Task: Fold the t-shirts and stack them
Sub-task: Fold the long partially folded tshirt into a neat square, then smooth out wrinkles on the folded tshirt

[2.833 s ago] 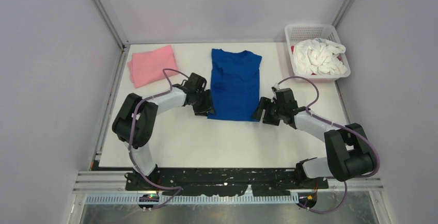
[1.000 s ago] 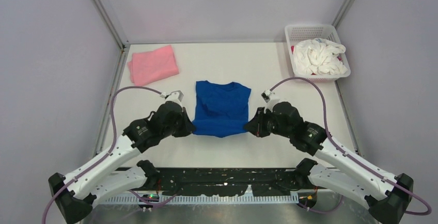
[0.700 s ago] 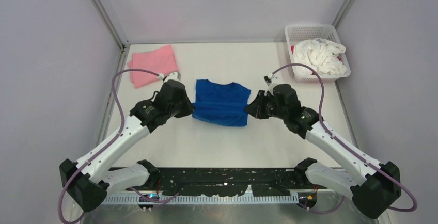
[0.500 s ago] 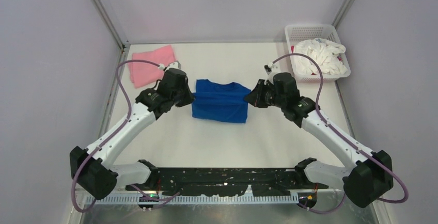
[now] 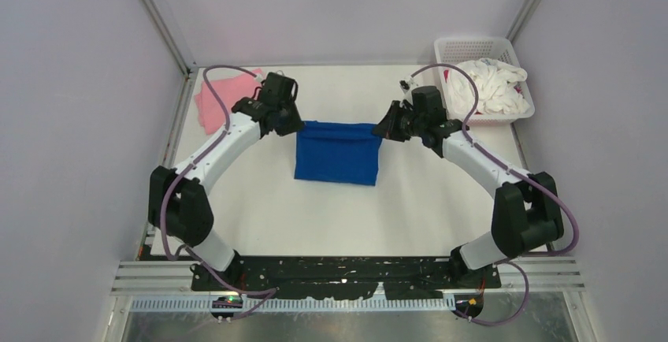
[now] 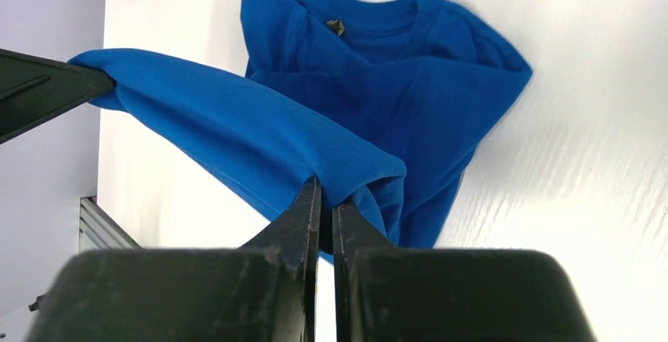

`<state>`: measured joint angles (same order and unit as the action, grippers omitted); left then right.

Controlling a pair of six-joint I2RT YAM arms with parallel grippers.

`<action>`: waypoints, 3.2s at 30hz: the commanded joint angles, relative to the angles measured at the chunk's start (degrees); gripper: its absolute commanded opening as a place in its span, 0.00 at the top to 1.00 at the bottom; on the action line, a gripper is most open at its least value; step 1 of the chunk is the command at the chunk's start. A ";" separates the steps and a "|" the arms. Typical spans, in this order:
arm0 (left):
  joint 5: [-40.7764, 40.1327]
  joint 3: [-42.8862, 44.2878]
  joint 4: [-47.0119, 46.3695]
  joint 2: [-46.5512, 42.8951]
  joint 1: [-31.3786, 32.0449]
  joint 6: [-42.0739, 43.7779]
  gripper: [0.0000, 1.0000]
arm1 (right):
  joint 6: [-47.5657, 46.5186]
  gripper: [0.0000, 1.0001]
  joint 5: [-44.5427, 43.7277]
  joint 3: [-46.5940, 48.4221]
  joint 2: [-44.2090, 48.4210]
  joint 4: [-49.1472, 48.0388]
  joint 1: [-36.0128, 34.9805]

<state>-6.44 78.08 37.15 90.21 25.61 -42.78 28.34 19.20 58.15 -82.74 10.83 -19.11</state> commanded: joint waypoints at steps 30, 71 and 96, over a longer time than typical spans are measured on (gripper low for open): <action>18.46 15.04 -6.99 18.12 -6.36 3.96 0.00 | -1.42 0.05 7.31 16.30 -19.49 -5.00 3.22; 20.80 27.44 -0.60 24.39 -8.21 5.16 0.00 | 3.57 0.05 14.67 27.86 -28.97 -6.59 2.57; 31.21 -17.97 -22.41 18.88 -4.31 1.00 0.00 | 16.21 0.05 18.00 -15.84 -27.75 -38.11 -2.26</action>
<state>27.90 67.61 10.57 109.71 20.51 -42.87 45.65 40.18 47.86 -108.05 -27.90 -20.99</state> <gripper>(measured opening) 0.994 0.952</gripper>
